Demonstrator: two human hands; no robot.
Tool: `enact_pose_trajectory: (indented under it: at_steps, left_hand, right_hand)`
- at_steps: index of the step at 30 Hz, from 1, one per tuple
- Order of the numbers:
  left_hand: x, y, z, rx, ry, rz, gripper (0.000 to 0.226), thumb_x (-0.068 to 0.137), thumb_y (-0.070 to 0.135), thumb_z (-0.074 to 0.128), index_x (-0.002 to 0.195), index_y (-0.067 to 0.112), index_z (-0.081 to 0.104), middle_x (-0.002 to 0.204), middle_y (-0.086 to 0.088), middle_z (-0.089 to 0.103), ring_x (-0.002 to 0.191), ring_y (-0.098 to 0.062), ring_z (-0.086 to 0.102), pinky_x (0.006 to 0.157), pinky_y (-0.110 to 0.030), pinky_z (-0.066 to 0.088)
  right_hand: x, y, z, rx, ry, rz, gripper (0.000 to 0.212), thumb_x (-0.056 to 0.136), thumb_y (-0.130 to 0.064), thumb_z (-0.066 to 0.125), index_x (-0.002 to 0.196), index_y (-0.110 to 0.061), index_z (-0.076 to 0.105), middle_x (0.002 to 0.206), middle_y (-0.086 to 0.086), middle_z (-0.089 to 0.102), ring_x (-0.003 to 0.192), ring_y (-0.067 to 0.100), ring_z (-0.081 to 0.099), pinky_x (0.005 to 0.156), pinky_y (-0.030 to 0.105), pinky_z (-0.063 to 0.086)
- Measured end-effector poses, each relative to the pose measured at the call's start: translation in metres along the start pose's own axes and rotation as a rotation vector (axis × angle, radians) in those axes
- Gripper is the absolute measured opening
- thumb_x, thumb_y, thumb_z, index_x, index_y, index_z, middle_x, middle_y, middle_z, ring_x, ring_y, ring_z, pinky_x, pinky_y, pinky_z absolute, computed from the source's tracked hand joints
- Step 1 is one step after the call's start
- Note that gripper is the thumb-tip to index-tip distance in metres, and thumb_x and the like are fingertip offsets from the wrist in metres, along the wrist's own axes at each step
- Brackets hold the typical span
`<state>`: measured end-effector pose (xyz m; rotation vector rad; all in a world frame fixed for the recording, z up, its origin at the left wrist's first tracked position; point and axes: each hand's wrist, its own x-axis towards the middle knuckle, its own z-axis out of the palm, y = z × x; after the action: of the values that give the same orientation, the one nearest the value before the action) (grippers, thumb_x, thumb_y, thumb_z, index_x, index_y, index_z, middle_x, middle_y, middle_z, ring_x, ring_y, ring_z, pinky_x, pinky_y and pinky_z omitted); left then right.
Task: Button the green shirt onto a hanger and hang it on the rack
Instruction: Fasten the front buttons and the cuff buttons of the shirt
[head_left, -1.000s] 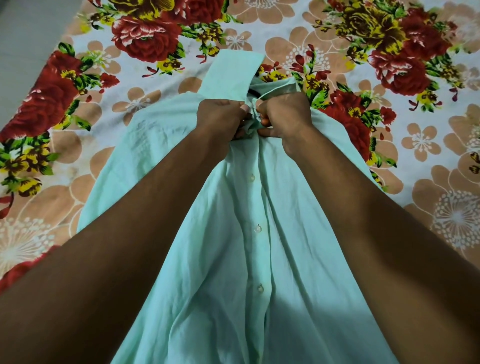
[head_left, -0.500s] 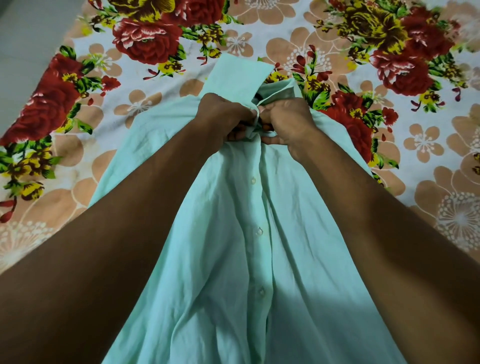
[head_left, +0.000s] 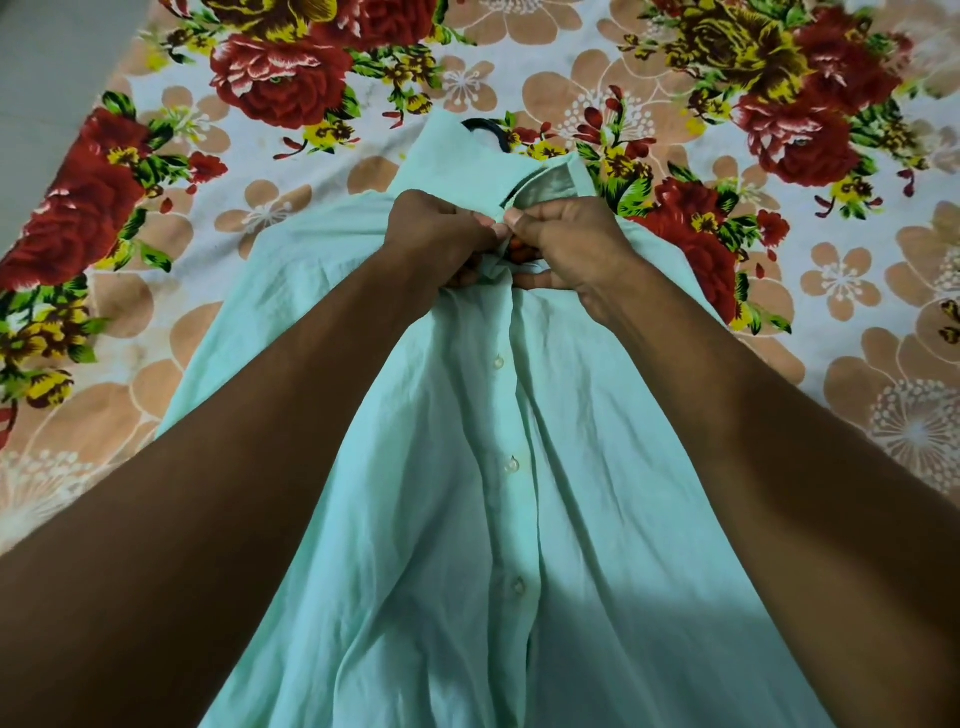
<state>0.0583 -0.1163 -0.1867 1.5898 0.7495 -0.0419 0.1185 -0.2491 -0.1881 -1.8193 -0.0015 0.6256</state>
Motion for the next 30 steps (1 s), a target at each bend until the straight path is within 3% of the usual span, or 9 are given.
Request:
enact_pose_trajectory:
  at_steps: [5, 9, 12, 14, 20, 25, 30]
  left_hand:
    - [0.001, 0.008, 0.004, 0.083, -0.023, 0.012, 0.028, 0.080, 0.011, 0.077, 0.094, -0.013, 0.074, 0.071, -0.020, 0.059, 0.051, -0.025, 0.051, 0.058, -0.032, 0.048]
    - [0.002, 0.013, 0.010, 0.169, 0.012, -0.014, 0.026, 0.080, 0.012, 0.072, 0.090, -0.012, 0.072, 0.068, -0.020, 0.057, 0.044, -0.024, 0.047, 0.049, -0.025, 0.042]
    - [0.005, 0.015, 0.013, 0.199, 0.039, -0.070, 0.015, 0.083, 0.011, 0.068, 0.089, -0.003, 0.067, 0.068, -0.017, 0.056, 0.044, -0.022, 0.047, 0.046, -0.022, 0.038]
    - [0.008, 0.015, 0.015, 0.185, 0.061, -0.108, 0.010, 0.085, 0.009, 0.064, 0.092, 0.002, 0.064, 0.069, -0.013, 0.054, 0.046, -0.021, 0.045, 0.047, -0.022, 0.037]
    - [0.012, 0.017, 0.019, 0.215, 0.060, -0.164, 0.005, 0.092, 0.008, 0.061, 0.090, 0.005, 0.058, 0.061, -0.010, 0.047, 0.046, -0.021, 0.041, 0.033, -0.010, 0.026]
    - [0.011, 0.017, 0.020, 0.260, 0.064, -0.132, 0.010, 0.093, 0.006, 0.054, 0.100, 0.004, 0.061, 0.073, -0.011, 0.051, 0.051, -0.022, 0.042, 0.045, -0.024, 0.034]
    - [0.006, 0.017, 0.025, 0.302, 0.040, -0.069, 0.009, 0.090, 0.007, 0.059, 0.098, 0.003, 0.058, 0.074, -0.011, 0.050, 0.059, -0.026, 0.047, 0.051, -0.027, 0.038]
  right_hand:
    - [0.002, 0.004, 0.002, -0.042, 0.020, -0.042, 0.020, 0.101, -0.017, 0.063, 0.091, -0.003, 0.074, 0.080, 0.011, 0.065, 0.066, 0.018, 0.066, 0.060, 0.033, 0.063]
    - [0.001, 0.005, 0.005, -0.045, 0.061, -0.072, 0.025, 0.102, -0.017, 0.062, 0.079, -0.009, 0.071, 0.073, 0.008, 0.064, 0.067, 0.018, 0.065, 0.060, 0.033, 0.063]
    - [0.001, 0.009, 0.013, -0.110, 0.108, -0.101, 0.030, 0.098, -0.028, 0.062, 0.079, -0.008, 0.071, 0.081, 0.017, 0.073, 0.082, 0.035, 0.073, 0.073, 0.051, 0.065]
    - [0.000, 0.014, 0.018, -0.184, 0.137, -0.132, 0.030, 0.096, -0.034, 0.059, 0.084, -0.009, 0.071, 0.087, 0.017, 0.074, 0.090, 0.038, 0.071, 0.079, 0.056, 0.061]
    - [-0.010, 0.017, 0.021, -0.287, 0.236, -0.231, 0.025, 0.104, -0.024, 0.055, 0.093, -0.007, 0.070, 0.089, 0.008, 0.072, 0.087, 0.027, 0.066, 0.081, 0.045, 0.056]
    - [-0.012, 0.012, 0.030, -0.305, 0.288, -0.230, 0.028, 0.103, -0.020, 0.054, 0.078, -0.009, 0.063, 0.080, 0.012, 0.067, 0.078, 0.028, 0.058, 0.076, 0.046, 0.051]
    - [-0.014, 0.012, 0.027, -0.287, 0.327, -0.218, 0.032, 0.102, -0.022, 0.056, 0.081, -0.002, 0.069, 0.081, 0.015, 0.071, 0.084, 0.036, 0.065, 0.078, 0.050, 0.054]
